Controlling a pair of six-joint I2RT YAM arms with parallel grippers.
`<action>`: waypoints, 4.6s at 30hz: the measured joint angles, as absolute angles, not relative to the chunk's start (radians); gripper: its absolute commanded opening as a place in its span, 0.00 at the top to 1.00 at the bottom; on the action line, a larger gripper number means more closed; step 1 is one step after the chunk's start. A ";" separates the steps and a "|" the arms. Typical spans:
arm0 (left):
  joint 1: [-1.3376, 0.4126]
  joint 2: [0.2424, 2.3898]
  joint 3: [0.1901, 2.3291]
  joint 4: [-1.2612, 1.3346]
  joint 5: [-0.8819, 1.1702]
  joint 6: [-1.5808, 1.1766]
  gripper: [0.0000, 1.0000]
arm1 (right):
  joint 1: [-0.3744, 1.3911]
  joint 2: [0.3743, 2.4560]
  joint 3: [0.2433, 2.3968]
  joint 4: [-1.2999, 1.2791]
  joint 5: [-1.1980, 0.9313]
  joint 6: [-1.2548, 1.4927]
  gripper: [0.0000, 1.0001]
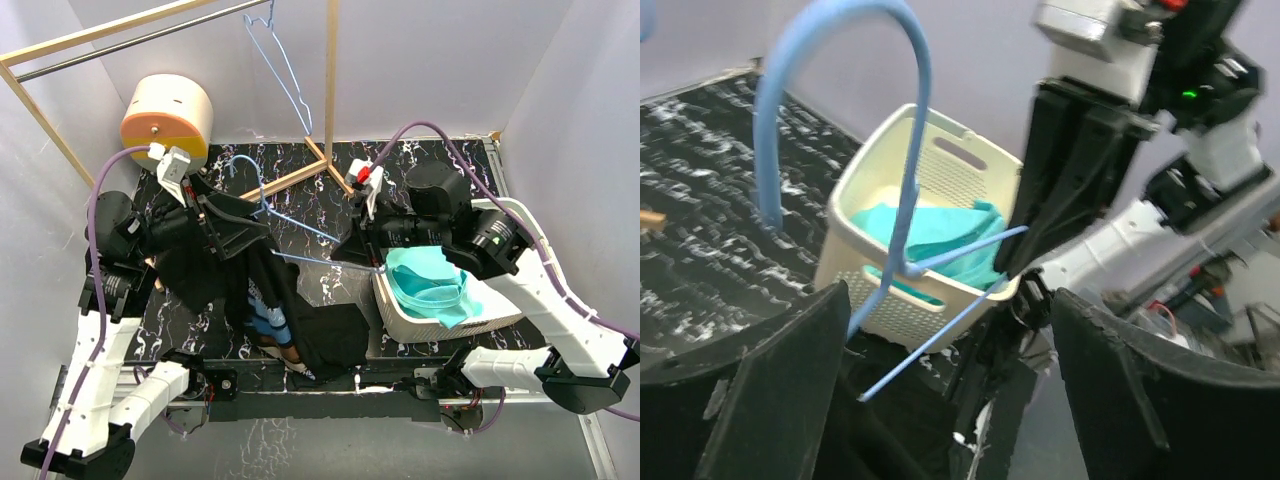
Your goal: Remove the t-shirt from the hanger
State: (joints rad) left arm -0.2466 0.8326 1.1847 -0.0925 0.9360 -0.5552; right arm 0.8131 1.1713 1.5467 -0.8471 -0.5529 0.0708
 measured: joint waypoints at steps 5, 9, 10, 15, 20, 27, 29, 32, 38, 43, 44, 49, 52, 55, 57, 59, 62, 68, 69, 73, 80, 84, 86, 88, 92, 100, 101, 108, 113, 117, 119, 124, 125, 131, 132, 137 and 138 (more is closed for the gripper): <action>-0.247 0.804 1.196 -0.268 0.736 -0.463 0.18 | 0.811 1.148 1.579 -0.914 -0.420 0.103 0.92; -0.247 0.766 1.196 -0.380 0.543 -0.414 0.17 | 0.810 1.161 1.648 -1.003 -0.377 0.118 0.92; -0.247 0.754 1.193 -0.395 0.504 -0.406 0.17 | 0.810 1.170 1.665 -1.025 -0.376 0.121 0.92; -0.247 0.659 1.155 -0.465 0.329 -0.379 0.17 | 0.811 1.254 1.690 -1.105 -0.372 0.139 0.92; -0.247 0.580 1.106 -0.517 0.231 -0.366 0.17 | 0.821 1.388 1.677 -1.149 -0.342 0.144 0.92; -0.247 0.521 1.037 -0.580 0.147 -0.356 0.17 | 0.843 1.494 1.721 -1.182 -0.284 0.154 0.92; -0.247 0.507 1.015 -0.587 0.131 -0.353 0.17 | 0.845 1.486 1.732 -1.187 -0.270 0.157 0.92; -0.247 0.496 0.983 -0.595 0.113 -0.349 0.17 | 0.846 1.452 1.716 -1.191 -0.242 0.162 0.92; -0.247 0.493 0.928 -0.601 0.109 -0.342 0.17 | 0.846 1.311 1.654 -1.224 -0.185 0.192 0.92; -0.247 0.488 0.897 -0.599 0.114 -0.340 0.17 | 0.845 1.200 1.753 -1.222 -0.179 0.230 0.92; -0.247 0.485 0.891 -0.598 0.115 -0.340 0.17 | 0.846 1.187 1.783 -1.206 -0.186 0.237 0.92; -0.247 0.471 0.875 -0.591 0.116 -0.340 0.17 | 0.846 1.182 1.858 -1.093 -0.263 0.262 0.92; -0.247 0.454 0.858 -0.577 0.115 -0.344 0.17 | 0.852 1.246 1.860 -1.072 -0.328 0.261 0.92; -0.247 0.437 0.831 -0.563 0.114 -0.355 0.17 | 0.885 1.346 1.803 -1.077 -0.336 0.248 0.92; -0.247 0.427 0.812 -0.553 0.114 -0.363 0.17 | 0.902 1.405 1.732 -1.098 -0.315 0.241 0.92; -0.247 0.414 0.783 -0.538 0.113 -0.372 0.18 | 0.912 1.431 1.674 -1.157 -0.282 0.241 0.92; -0.247 0.402 0.748 -0.526 0.112 -0.383 0.18 | 0.913 1.407 1.668 -1.225 -0.240 0.242 0.92; -0.247 0.403 0.738 -0.516 0.103 -0.389 0.18 | 0.913 1.260 1.769 -1.291 -0.165 0.254 0.92; -0.247 0.403 0.738 -0.514 0.100 -0.390 0.18 | 0.913 1.242 1.789 -1.303 -0.154 0.258 0.92; -0.247 0.400 0.736 -0.505 0.094 -0.395 0.18 | 0.913 1.214 1.843 -1.333 -0.125 0.266 0.92; -0.247 0.405 0.727 -0.462 0.207 -0.386 0.18 | 0.913 1.248 1.808 -1.324 -0.149 0.268 0.92; -0.247 0.448 0.718 -0.405 0.313 -0.387 0.23 | 0.913 1.276 1.789 -1.306 -0.180 0.268 0.92; -0.247 0.498 0.718 -0.371 0.359 -0.388 0.25 | 0.913 1.282 1.789 -1.295 -0.195 0.268 0.92; -0.247 0.553 0.718 -0.344 0.394 -0.390 0.29 | 0.913 1.284 1.790 -1.283 -0.209 0.268 0.92; -0.247 0.678 0.722 -0.291 0.458 -0.391 0.33 | 0.913 1.288 1.790 -1.267 -0.230 0.267 0.92; -0.247 0.780 0.728 -0.224 0.499 -0.397 0.78 | 0.913 1.299 1.790 -1.238 -0.253 0.267 0.92; -0.247 0.780 0.728 -0.214 0.501 -0.400 0.97 | 0.913 1.299 1.790 -1.234 -0.255 0.268 0.92; -0.247 0.791 0.764 -0.220 0.451 -0.385 1.00 | 0.913 1.299 1.790 -1.227 -0.243 0.268 0.92; -0.249 0.755 0.806 -0.294 0.290 -0.364 1.00 | 0.913 1.272 1.757 -1.226 -0.202 0.270 0.92; -0.249 0.714 0.864 -0.348 0.149 -0.356 1.00 | 0.913 1.211 1.694 -1.234 -0.184 0.276 0.92; -0.249 0.713 0.903 -0.379 0.072 -0.356 1.00 | 0.913 1.185 1.686 -1.243 -0.179 0.281 0.92; -0.249 0.736 0.929 -0.426 -0.051 -0.359 1.00 | 0.913 1.134 1.712 -1.265 -0.163 0.296 0.92; -0.249 0.745 0.927 -0.435 -0.064 -0.360 1.00 | 0.914 1.131 1.726 -1.270 -0.160 0.298 0.92; -0.249 0.783 0.882 -0.474 -0.089 -0.363 0.48 | 0.913 1.127 1.848 -1.273 -0.141 0.302 0.92; -0.249 0.783 0.872 -0.476 -0.080 -0.359 0.38 | 0.914 1.127 1.862 -1.269 -0.135 0.303 0.92; -0.249 0.745 0.826 -0.472 -0.014 -0.346 0.19 | 0.914 1.148 1.897 -1.217 -0.074 0.303 0.92; -0.249 0.731 0.820 -0.471 -0.003 -0.344 0.19 | 0.914 1.162 1.903 -1.198 -0.056 0.299 0.92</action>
State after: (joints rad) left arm -0.2493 0.7311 0.8196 -0.4706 -0.0029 -0.3439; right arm 0.9138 1.1622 1.9030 -1.1984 -0.0555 0.2985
